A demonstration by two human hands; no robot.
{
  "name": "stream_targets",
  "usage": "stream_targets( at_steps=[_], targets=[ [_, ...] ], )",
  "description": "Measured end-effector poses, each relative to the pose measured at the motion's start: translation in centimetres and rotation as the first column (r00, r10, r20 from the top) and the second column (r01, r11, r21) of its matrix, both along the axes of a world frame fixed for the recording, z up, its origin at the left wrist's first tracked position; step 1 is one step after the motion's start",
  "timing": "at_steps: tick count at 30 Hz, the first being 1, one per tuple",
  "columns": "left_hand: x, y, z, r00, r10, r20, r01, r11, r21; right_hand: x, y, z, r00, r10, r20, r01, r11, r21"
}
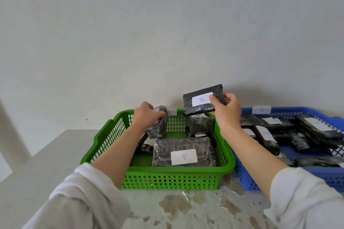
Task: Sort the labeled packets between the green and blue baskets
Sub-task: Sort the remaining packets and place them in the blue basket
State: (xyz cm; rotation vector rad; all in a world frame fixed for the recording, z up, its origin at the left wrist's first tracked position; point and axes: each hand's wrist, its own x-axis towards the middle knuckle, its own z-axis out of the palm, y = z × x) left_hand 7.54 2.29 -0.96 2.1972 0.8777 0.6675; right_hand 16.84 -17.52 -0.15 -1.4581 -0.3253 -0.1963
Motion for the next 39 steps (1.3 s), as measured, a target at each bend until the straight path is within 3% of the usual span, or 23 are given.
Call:
stream_targets(
  at_steps=[2,5,10,14,16,20,23,28,31,34,36,39],
  targets=[
    [-1.6,1.0,0.4,1.0,-0.001,-0.018,0.003,0.996,0.093,-0.4,0.2,0.0,1.0,0.007,0.014,-0.007,1.0,-0.004],
    [-3.8,2.2,0.1,0.982,0.026,-0.185,0.026,0.962,0.273,-0.7,0.3,-0.1,0.999,-0.003,0.033,0.004,1.0,-0.017],
    [-4.6,2.4,-0.4,0.955,0.002,-0.297,0.075,0.966,0.247,-0.6,-0.3,-0.2,0.993,-0.086,0.077,0.085,0.996,0.013],
    [-2.2,-0.4,0.0,0.961,-0.001,-0.277,0.115,0.911,0.396,0.0,-1.6,-0.1,0.979,-0.18,0.092,0.176,0.983,0.052],
    [-0.4,-2.7,0.1,0.968,-0.12,-0.219,0.19,0.924,0.333,0.4,-2.4,0.1,0.976,-0.206,0.076,0.2,0.977,0.077],
    [3.4,-7.7,-0.1,0.91,-0.344,-0.233,0.339,0.939,-0.064,1.3,-4.2,0.2,0.973,-0.228,0.027,0.224,0.969,0.101],
    [5.0,-9.2,-0.4,0.893,-0.355,-0.277,0.322,0.933,-0.157,2.1,-5.3,0.1,0.973,-0.231,0.008,0.229,0.968,0.101],
    [5.1,-8.7,-0.3,0.905,-0.399,-0.149,0.341,0.888,-0.309,2.7,-6.2,-0.3,0.973,-0.231,-0.009,0.23,0.967,0.112],
    [4.3,-8.3,-0.3,0.893,-0.446,-0.056,0.418,0.87,-0.261,2.5,-6.0,-0.5,0.977,-0.214,-0.02,0.215,0.969,0.124],
    [4.0,-8.5,-0.3,0.882,-0.446,-0.153,0.442,0.895,-0.059,2.3,-5.6,-0.6,0.981,-0.193,-0.018,0.194,0.972,0.131],
    [4.3,-8.8,-0.6,0.863,-0.44,-0.248,0.446,0.894,-0.034,2.1,-5.5,-0.7,0.983,-0.182,-0.013,0.182,0.976,0.122],
    [4.5,-9.2,-1.3,0.889,-0.39,-0.242,0.404,0.914,0.012,1.9,-5.5,-0.8,0.985,-0.17,-0.008,0.17,0.978,0.12]
  ],
)
